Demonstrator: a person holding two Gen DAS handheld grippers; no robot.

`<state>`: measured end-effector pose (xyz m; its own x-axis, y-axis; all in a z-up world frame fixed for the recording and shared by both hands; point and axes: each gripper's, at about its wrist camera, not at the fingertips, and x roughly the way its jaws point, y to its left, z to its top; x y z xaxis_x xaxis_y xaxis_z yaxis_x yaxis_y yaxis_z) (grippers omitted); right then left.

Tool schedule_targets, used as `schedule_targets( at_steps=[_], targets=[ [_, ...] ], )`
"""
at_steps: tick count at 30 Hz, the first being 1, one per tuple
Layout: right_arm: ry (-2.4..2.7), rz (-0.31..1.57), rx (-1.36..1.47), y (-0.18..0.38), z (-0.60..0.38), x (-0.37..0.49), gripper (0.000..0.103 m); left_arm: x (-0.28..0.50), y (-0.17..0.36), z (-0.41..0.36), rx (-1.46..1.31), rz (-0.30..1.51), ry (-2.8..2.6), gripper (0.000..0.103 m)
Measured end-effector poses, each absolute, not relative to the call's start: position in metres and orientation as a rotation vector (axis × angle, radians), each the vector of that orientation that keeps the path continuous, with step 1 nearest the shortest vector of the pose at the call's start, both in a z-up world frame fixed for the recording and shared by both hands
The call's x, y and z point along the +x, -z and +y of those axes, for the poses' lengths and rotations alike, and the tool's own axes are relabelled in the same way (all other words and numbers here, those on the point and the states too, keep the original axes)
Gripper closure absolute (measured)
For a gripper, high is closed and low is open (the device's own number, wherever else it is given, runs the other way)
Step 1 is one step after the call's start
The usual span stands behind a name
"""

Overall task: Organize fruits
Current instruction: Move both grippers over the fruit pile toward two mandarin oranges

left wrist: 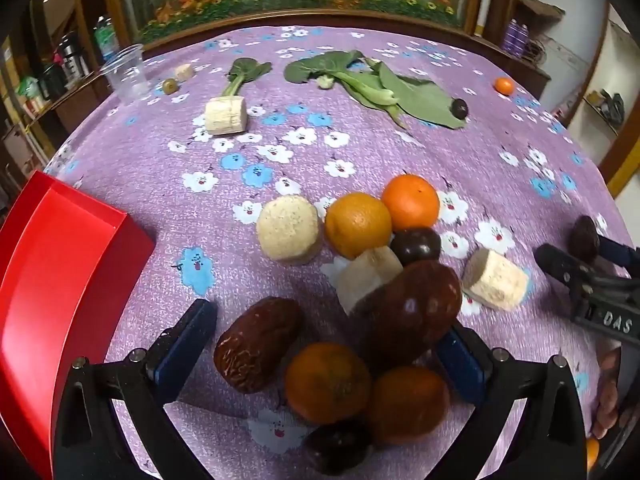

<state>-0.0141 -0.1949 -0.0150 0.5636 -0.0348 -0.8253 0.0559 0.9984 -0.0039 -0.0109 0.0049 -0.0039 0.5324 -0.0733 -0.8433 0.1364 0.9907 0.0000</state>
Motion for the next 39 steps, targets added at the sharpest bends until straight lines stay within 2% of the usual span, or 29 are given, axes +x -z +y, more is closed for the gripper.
schedule_targets(
  at_steps=[9, 16, 23, 30, 39],
  targets=[
    [0.104, 0.992, 0.073, 0.011, -0.199, -0.013, 0.001, -0.041, -0.016, 0.018, 0.006, 0.964, 0.21, 0.005],
    [0.111, 0.792, 0.126, -0.042, -0.189, -0.064, 0.001, -0.081, -0.053, 0.046, -0.018, 0.821, 0.181, 0.004],
    [0.089, 0.606, 0.034, -0.082, -0.129, -0.125, 0.001, -0.131, -0.096, 0.065, -0.008, 0.613, 0.141, 0.004],
    [0.122, 0.424, -0.024, -0.082, -0.093, -0.181, 0.0, -0.166, -0.116, 0.085, -0.023, 0.517, 0.139, 0.004],
    [0.08, 0.445, 0.014, -0.071, -0.084, -0.197, 0.0, -0.179, -0.111, 0.099, -0.035, 0.534, 0.133, 0.004]
  ],
)
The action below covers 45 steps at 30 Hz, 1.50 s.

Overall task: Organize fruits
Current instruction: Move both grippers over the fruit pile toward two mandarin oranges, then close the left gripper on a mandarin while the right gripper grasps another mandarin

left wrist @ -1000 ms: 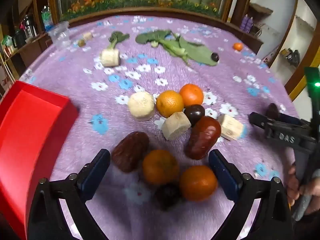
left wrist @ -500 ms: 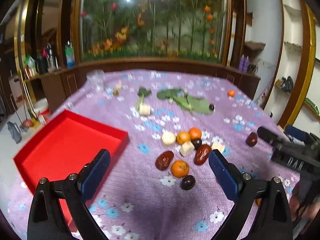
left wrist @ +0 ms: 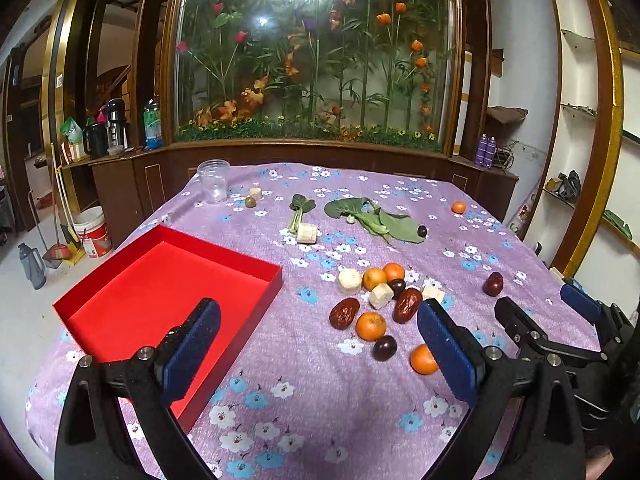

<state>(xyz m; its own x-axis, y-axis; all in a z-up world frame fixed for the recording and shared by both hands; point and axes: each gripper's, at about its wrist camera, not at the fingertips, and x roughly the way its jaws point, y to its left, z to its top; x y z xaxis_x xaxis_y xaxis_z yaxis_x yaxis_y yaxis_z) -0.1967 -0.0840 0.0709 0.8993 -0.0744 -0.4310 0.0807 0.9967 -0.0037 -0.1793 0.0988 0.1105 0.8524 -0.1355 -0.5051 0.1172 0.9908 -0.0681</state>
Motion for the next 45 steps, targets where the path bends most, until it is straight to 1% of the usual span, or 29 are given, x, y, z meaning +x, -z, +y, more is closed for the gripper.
schedule_targets(
  at_steps=[9, 15, 20, 25, 27, 28, 29, 32, 33, 36, 42, 43, 44, 45],
  targets=[
    [0.056, 0.515, 0.07, -0.059, -0.087, -0.189, 0.0, -0.176, -0.096, 0.098, -0.033, 0.573, 0.137, 0.004],
    [0.056, 0.528, 0.083, -0.058, -0.096, -0.189, 0.0, -0.165, -0.086, 0.098, -0.038, 0.615, 0.139, 0.004],
    [0.103, 0.534, 0.122, -0.062, -0.128, -0.199, 0.0, -0.155, -0.078, 0.106, -0.079, 0.654, 0.153, 0.004],
    [0.143, 0.6, 0.154, -0.049, -0.164, -0.211, 0.001, -0.149, -0.069, 0.105, -0.101, 0.692, 0.223, 0.005],
    [0.135, 0.633, 0.158, -0.041, -0.168, -0.213, 0.001, -0.148, -0.066, 0.091, -0.087, 0.714, 0.299, 0.018],
    [0.125, 0.645, 0.156, -0.038, -0.168, -0.213, 0.002, -0.147, -0.066, 0.08, -0.069, 0.729, 0.348, 0.028],
    [0.111, 0.66, 0.149, -0.035, -0.167, -0.211, 0.005, -0.146, -0.065, 0.071, -0.053, 0.739, 0.384, 0.032],
    [0.058, 0.727, 0.124, -0.026, -0.16, -0.204, 0.018, -0.144, -0.06, 0.035, 0.025, 0.745, 0.495, 0.033],
    [0.046, 0.744, 0.116, -0.023, -0.157, -0.202, 0.02, -0.143, -0.059, 0.027, 0.044, 0.746, 0.515, 0.033],
    [0.033, 0.794, 0.082, -0.011, -0.148, -0.197, 0.021, -0.137, -0.049, 0.001, 0.14, 0.751, 0.538, 0.033],
    [-0.01, 0.842, 0.082, 0.005, -0.142, -0.195, 0.021, -0.114, -0.026, -0.008, 0.17, 0.847, 0.536, 0.034],
    [-0.011, 0.846, 0.08, 0.007, -0.142, -0.194, 0.021, -0.114, -0.026, -0.007, 0.172, 0.846, 0.543, 0.036],
    [-0.011, 0.85, 0.077, 0.008, -0.141, -0.192, 0.021, -0.115, -0.026, -0.009, 0.188, 0.837, 0.552, 0.043],
    [-0.011, 0.853, 0.074, 0.008, -0.14, -0.192, 0.023, -0.117, -0.025, -0.012, 0.207, 0.837, 0.567, 0.05]
  ],
)
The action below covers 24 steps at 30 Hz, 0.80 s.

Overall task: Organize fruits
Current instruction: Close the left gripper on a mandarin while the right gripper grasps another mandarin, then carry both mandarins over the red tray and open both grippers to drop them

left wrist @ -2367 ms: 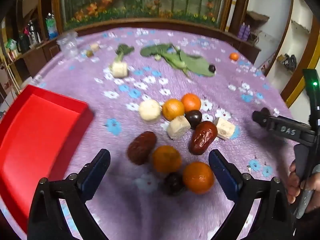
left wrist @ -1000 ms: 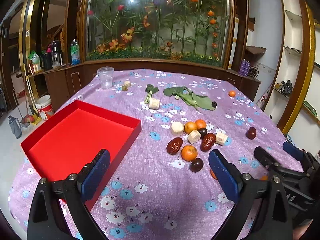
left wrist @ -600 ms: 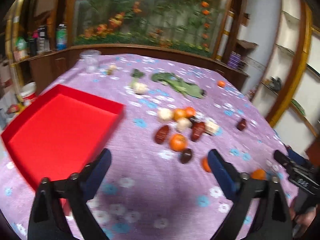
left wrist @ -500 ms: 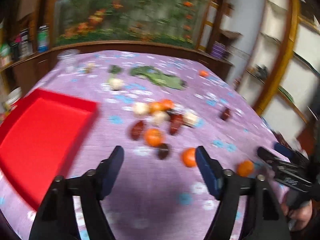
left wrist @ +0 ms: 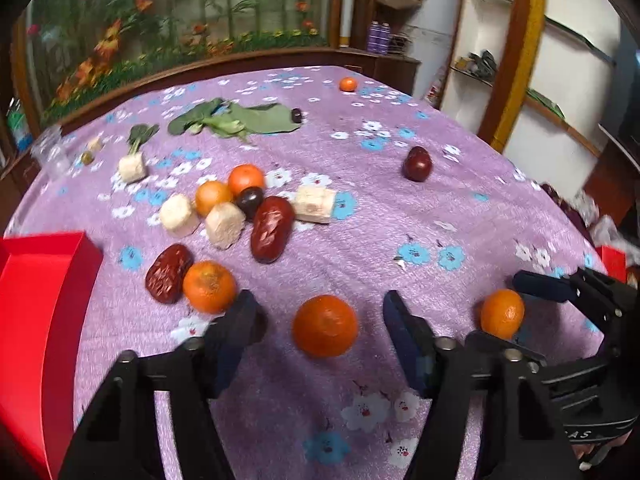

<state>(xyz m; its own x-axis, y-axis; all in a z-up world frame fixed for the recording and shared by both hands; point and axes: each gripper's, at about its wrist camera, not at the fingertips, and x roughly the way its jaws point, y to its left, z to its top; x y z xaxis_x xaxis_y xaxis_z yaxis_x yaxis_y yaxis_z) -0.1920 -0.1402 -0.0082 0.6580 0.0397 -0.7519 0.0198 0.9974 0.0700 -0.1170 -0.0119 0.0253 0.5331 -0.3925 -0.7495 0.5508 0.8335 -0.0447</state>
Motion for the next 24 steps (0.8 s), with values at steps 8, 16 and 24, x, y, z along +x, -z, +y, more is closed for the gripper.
schedule_targets(
  at_steps=[8, 16, 24],
  targets=[
    [0.006, 0.866, 0.017, 0.012, -0.131, -0.193, 0.063, -0.123, -0.019, -0.025, 0.305, 0.85, 0.565, 0.073],
    [-0.043, 0.821, 0.033, -0.01, -0.123, -0.203, 0.067, -0.115, -0.043, 0.038, 0.032, 0.843, 0.548, 0.074],
    [-0.272, 0.773, 0.039, -0.049, -0.057, -0.184, 0.066, -0.125, -0.085, 0.158, -0.148, 0.728, 0.3, 0.074]
  ],
)
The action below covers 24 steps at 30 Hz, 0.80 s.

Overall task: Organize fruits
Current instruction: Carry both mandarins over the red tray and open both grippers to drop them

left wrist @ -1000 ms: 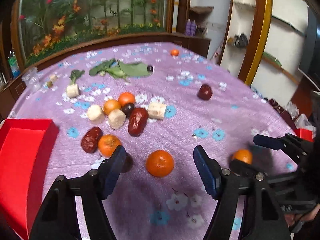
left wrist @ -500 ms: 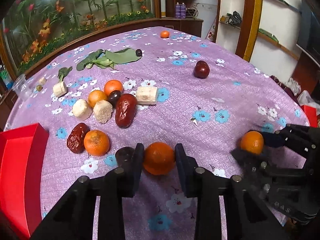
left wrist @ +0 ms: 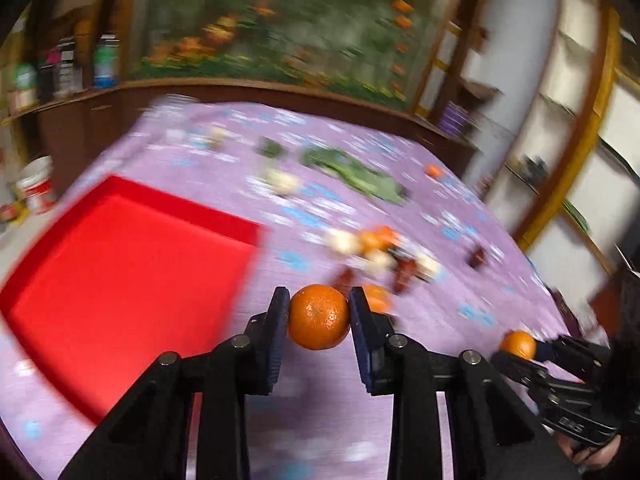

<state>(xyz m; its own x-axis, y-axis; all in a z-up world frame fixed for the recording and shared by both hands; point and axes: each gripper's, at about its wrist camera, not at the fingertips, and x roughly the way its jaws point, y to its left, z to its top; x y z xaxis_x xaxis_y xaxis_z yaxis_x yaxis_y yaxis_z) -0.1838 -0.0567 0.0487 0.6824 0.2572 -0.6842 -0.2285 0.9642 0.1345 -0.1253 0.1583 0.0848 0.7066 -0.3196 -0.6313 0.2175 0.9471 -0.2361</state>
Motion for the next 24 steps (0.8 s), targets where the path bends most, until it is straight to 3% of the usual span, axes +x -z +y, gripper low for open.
schedule_targets(
  at_steps=[11, 24],
  targets=[
    [-0.668, 0.819, 0.053, -0.055, 0.112, -0.111, 0.066, -0.118, -0.062, 0.296, -0.228, 0.73, -0.094, 0.074],
    [-0.638, 0.955, -0.039, -0.007, 0.178, -0.062, 0.066, -0.12, -0.051, 0.312, -0.149, 0.71, -0.208, 0.073]
  ],
)
